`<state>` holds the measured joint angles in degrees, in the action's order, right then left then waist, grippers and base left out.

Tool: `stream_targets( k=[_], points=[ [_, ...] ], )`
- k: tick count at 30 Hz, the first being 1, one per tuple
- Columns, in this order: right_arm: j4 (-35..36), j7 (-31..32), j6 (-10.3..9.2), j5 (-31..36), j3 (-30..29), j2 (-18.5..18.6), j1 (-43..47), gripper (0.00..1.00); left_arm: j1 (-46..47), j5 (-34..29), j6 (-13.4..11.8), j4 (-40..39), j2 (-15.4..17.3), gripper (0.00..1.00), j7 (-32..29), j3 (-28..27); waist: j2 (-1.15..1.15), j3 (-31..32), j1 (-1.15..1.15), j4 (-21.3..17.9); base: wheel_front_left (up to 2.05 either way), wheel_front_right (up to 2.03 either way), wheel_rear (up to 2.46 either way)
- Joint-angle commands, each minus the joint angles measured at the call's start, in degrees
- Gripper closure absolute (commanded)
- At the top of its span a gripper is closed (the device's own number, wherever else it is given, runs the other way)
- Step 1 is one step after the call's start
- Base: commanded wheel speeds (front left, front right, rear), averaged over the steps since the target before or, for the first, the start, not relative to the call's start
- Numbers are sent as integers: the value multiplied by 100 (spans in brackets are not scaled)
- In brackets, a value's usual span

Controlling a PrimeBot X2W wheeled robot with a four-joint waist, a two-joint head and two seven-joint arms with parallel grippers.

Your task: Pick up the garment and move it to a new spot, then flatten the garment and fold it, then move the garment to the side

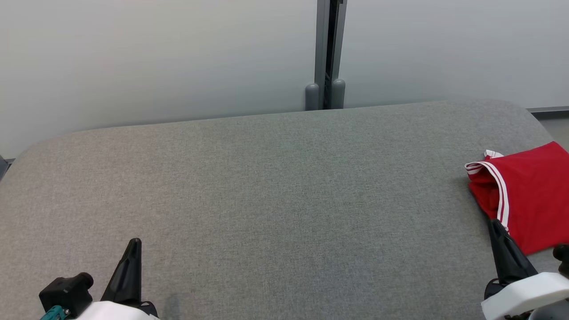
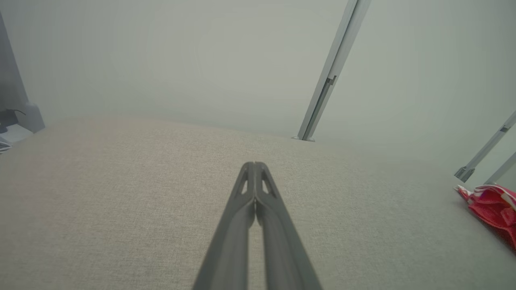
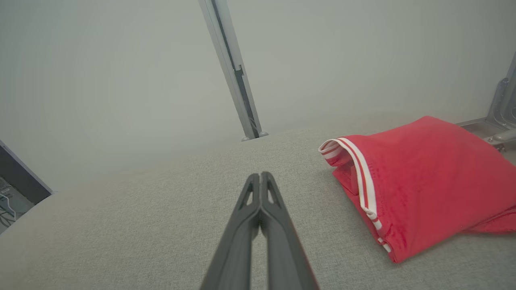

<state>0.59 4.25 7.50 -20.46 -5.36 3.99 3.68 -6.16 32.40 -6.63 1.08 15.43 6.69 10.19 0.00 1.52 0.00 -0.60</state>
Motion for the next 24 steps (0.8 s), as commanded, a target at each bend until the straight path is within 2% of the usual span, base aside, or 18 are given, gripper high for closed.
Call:
stream_targets(
  k=[1,24],
  points=[
    [5,79,0,-247,-100,38,-201,100,178,214,55,-44,29,100,57,-35,0,-2,0,1,0,0,0],
    [-634,779,0,-2215,-698,33,-652,100,423,1988,479,250,-352,100,298,42,0,-36,0,14,0,0,0]
  ],
)
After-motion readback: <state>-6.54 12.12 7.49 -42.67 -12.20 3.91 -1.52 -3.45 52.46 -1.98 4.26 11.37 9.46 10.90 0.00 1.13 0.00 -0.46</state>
